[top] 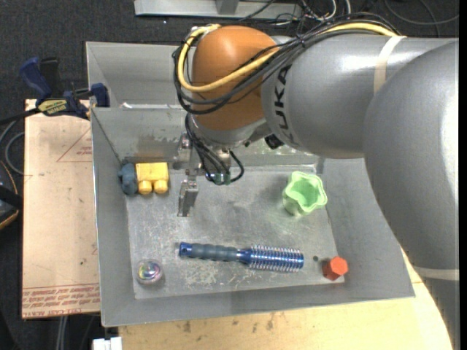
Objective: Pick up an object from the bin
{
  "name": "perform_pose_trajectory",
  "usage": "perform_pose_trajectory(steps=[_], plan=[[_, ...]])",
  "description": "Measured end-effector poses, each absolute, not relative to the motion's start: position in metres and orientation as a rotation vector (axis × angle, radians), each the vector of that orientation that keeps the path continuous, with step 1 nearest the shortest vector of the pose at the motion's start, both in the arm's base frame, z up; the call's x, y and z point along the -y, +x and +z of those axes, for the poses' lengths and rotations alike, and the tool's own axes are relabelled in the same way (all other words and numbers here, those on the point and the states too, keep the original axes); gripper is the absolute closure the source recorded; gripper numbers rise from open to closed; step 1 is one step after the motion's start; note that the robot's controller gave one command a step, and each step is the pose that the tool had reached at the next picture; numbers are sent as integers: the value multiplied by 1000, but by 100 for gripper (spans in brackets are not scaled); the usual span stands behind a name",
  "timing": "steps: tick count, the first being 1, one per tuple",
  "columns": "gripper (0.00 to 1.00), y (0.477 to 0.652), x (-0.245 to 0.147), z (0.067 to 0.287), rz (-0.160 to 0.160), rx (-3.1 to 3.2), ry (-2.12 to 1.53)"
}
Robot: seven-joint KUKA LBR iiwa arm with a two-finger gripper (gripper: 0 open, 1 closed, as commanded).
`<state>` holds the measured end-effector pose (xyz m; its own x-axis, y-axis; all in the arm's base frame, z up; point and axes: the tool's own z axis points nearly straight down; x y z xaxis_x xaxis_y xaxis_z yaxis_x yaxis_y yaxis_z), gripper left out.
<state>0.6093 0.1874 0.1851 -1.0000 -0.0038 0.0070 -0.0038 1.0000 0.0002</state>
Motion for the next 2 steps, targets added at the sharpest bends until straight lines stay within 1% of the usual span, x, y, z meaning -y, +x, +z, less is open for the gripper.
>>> perform_pose_trajectory(steps=[1,2], plan=[[0,576,-191,115,-1,3102,468],[0,527,-134,88,2,3063,668]])
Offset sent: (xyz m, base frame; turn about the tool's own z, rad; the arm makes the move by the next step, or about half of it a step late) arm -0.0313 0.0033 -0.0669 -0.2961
